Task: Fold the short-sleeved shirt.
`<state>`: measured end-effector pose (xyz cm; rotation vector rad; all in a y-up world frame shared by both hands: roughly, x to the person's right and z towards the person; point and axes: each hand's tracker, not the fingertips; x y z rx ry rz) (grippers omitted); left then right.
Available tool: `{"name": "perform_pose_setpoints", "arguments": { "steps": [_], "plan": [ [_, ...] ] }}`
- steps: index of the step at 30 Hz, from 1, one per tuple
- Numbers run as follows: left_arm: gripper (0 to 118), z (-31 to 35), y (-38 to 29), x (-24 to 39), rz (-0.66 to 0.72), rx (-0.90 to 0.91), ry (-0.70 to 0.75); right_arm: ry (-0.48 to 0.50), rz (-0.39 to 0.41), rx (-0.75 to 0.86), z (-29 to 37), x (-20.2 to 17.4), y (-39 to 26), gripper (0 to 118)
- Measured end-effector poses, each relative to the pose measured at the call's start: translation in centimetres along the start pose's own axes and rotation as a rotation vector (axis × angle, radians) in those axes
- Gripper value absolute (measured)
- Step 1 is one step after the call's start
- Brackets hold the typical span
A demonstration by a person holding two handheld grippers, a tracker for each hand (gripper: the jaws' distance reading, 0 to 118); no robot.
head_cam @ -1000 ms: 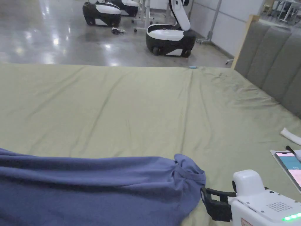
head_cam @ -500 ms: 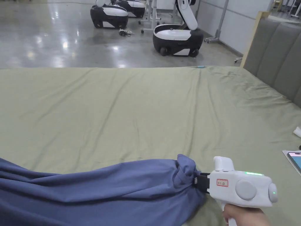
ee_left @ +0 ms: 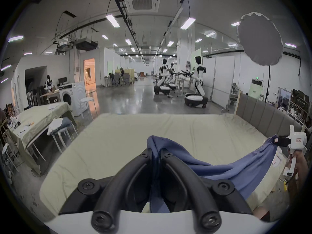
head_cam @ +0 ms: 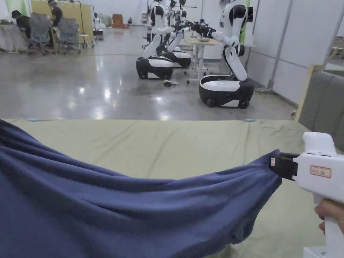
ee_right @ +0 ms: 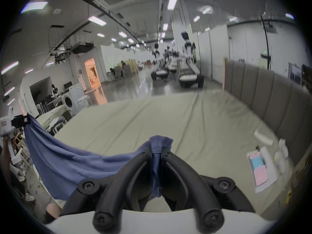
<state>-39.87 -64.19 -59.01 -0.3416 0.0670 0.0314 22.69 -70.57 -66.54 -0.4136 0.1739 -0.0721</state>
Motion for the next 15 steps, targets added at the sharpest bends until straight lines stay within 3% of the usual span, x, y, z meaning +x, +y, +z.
{"name": "perform_pose_setpoints", "arguments": {
  "steps": [8,15],
  "plan": [
    [6,0.3,9.3,-1.0,0.042,0.086,0.056,-0.093,0.105,0.167,2.8,0.7,12.0,9],
    [5,-5.3,15.5,-1.6,0.022,0.07,0.09,-0.161,0.179,0.209,-0.1,-0.2,19.1,9]
  ]
}}
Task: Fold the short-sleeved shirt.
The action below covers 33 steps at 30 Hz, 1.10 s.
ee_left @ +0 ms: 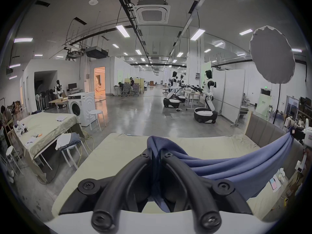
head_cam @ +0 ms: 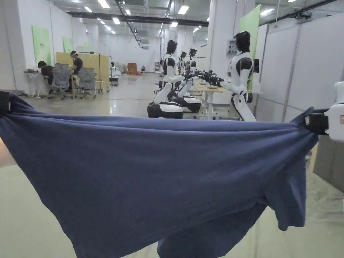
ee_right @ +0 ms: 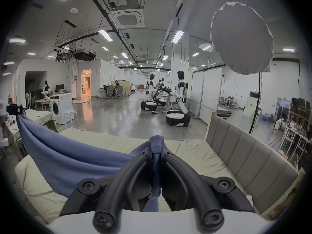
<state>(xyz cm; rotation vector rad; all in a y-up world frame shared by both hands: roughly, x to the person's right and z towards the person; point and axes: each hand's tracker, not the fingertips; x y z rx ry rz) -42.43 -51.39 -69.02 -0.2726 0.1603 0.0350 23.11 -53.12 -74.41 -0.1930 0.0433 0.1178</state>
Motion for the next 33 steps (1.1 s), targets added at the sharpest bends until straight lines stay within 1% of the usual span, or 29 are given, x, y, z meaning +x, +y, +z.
{"name": "perform_pose_setpoints", "arguments": {
  "steps": [2,5,9,10,12,13,15,17,19,21,23,24,26,29,31,33],
  "plan": [
    [5,-2.6,1.6,-0.2,-0.012,0.013,0.025,-0.031,-0.009,0.009,-2.0,0.2,1.5,10],
    [5,-6.2,3.2,-0.1,0.012,-0.002,0.034,-0.041,-0.03,0.028,-4.8,0.1,3.0,9],
    [5,-11.1,3.5,0.9,-0.017,0.011,0.069,-0.046,-0.046,0.042,-9.0,-0.3,3.5,9],
    [5,-12.2,3.0,0.9,-0.01,0.013,0.062,-0.046,-0.041,0.041,-10.0,-0.7,3.2,9],
    [4,-14.7,2.2,1.1,-0.005,-0.011,0.054,-0.069,0.048,0.015,-12.1,-1.7,2.6,9],
    [4,-15.6,1.5,1.7,-0.012,-0.015,0.056,-0.086,0.076,-0.003,-13.1,-2.0,2.2,9],
    [4,-17.9,0.3,1.8,-0.031,-0.022,0.078,-0.091,0.052,-0.004,-15.1,-2.1,1.5,9],
    [4,-18.9,-1.3,2.3,-0.004,-0.017,0.096,-0.094,0.04,-0.001,-16.3,-2.5,0.3,9],
    [4,-20.3,-3.3,1.8,0.089,-0.06,0.061,-0.092,0.035,-0.012,-17.0,-3.0,-1.5,9],
    [4,-21.4,-5.9,2.1,0.037,-0.12,0.07,-0.079,0.074,-0.059,-17.9,-3.6,-4.0,9],
    [4,-21.9,-9.1,2.3,-0.005,-0.14,0.06,-0.08,0.09,-0.08,-19.1,-3.6,-7.0,9],
    [4,-22.1,-10.7,2.3,-0.003,-0.165,0.053,-0.074,0.091,-0.1,-19.2,-3.7,-8.7,9],
    [4,-22.7,-14.1,1.7,0.046,-0.224,0.017,-0.062,0.081,-0.125,-19.0,-3.7,-12.2,9],
    [4,-21.4,-19.3,2.0,-0.003,-0.299,0.006,-0.039,0.075,-0.2,-17.9,-3.6,-18.2,9],
    [4,-20.2,-22.4,1.9,0.002,-0.334,-0.018,-0.036,0.076,-0.233,-16.4,-3.5,-21.8,9],
    [4,-18.6,-25.0,1.6,0.0,-0.353,-0.021,0.002,0.062,-0.264,-14.4,-3.2,-24.7,9]
  ]
}}
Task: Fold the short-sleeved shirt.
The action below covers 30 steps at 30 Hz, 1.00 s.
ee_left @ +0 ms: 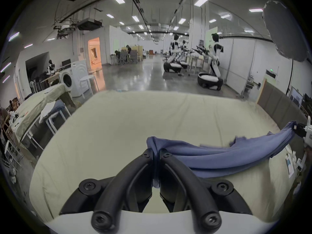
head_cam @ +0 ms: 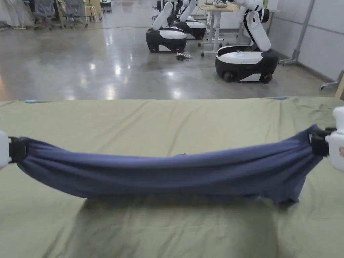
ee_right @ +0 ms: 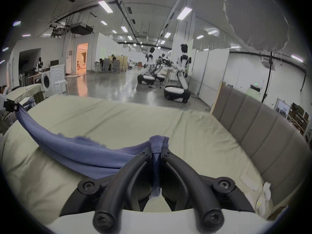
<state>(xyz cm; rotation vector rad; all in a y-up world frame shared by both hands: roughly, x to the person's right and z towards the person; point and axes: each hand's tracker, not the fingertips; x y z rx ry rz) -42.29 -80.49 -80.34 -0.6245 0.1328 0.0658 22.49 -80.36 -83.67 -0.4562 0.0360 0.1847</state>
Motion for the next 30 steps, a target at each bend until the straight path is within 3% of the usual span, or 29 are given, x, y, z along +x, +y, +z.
{"name": "perform_pose_setpoints", "arguments": {
  "steps": [7,14,22,27,29,30],
  "plan": [
    [4,6.8,-10.8,0.9,-0.049,-0.027,-0.028,0.039,-0.032,-0.048,7.8,0.5,-10.8,9],
    [4,14.8,-16.8,-1.0,-0.056,-0.037,-0.045,0.049,-0.079,-0.064,17.9,1.0,-16.7,9],
    [4,19.6,-24.7,-4.0,-0.052,-0.094,-0.054,0.077,-0.049,-0.102,25.4,-0.2,-23.2,9],
    [4,18.8,-28.4,-5.7,-0.012,-0.118,-0.038,0.048,0.003,-0.125,25.4,-1.0,-26.1,10],
    [11,19.2,-29.2,-4.2,-0.024,-0.098,-0.022,0.031,0.021,-0.125,25.0,-1.5,-26.8,10],
    [31,18.9,-29.5,-4.1,-0.025,-0.095,-0.019,0.023,0.022,-0.124,25.0,-2.0,-26.9,11]
  ]
}}
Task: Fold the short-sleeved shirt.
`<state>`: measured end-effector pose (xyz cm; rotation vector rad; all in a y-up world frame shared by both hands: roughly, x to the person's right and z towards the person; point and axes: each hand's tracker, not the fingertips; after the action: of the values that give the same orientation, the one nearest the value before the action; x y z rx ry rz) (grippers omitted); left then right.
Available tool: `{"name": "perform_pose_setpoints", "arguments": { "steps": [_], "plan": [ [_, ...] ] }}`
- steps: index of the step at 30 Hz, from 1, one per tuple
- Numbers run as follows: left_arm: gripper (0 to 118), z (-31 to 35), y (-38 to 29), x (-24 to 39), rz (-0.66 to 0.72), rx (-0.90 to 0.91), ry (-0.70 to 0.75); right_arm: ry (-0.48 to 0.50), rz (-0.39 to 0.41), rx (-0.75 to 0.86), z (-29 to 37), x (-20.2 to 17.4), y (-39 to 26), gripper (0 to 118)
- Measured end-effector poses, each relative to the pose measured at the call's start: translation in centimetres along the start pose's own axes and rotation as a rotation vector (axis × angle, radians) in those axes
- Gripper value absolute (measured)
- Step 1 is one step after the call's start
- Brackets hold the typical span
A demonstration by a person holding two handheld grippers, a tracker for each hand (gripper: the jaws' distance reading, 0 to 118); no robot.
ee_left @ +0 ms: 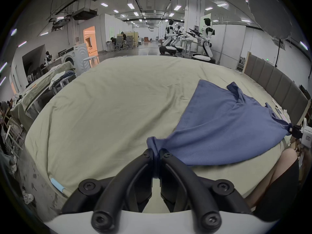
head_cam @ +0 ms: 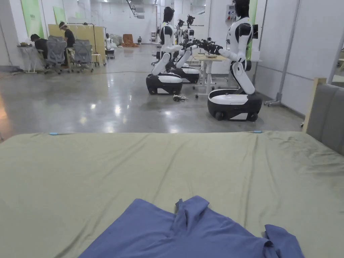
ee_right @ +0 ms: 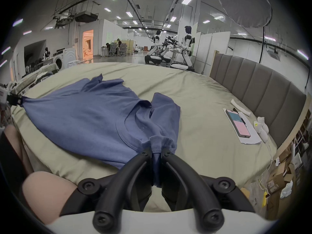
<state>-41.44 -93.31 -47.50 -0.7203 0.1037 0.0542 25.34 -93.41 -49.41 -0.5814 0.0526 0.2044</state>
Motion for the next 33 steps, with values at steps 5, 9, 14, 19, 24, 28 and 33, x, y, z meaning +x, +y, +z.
{"name": "perform_pose_setpoints", "arguments": {
  "steps": [5,9,14,19,24,28,33],
  "plan": [
    [116,3.0,1.4,0.0,0.039,0.045,0.001,-0.04,-0.11,-0.066,-0.2,0.4,-0.3,118],
    [115,6.9,3.2,-0.7,0.085,0.177,0.018,-0.023,-0.18,0.106,3.3,-0.6,2.6,116],
    [74,14.0,2.8,2.7,0.124,0.3,0.017,0.067,-0.158,0.214,7.1,-5.3,6.6,93],
    [0,13.1,-0.3,3.4,0.148,0.242,0.015,0.133,-0.103,0.3,8.6,-10.8,9.0,1],
    [0,7.8,-1.5,2.6,0.146,0.093,0.05,0.249,-0.05,0.282,8.3,-14.5,10.3,1],
    [110,3.0,-0.5,1.4,0.169,0.003,0.055,0.278,-0.018,0.259,7.7,-15.9,10.5,1],
    [99,-1.1,0.7,0.3,0.228,-0.022,0.039,0.277,-0.035,0.226,7.3,-16.0,10.3,1]
  ]
}}
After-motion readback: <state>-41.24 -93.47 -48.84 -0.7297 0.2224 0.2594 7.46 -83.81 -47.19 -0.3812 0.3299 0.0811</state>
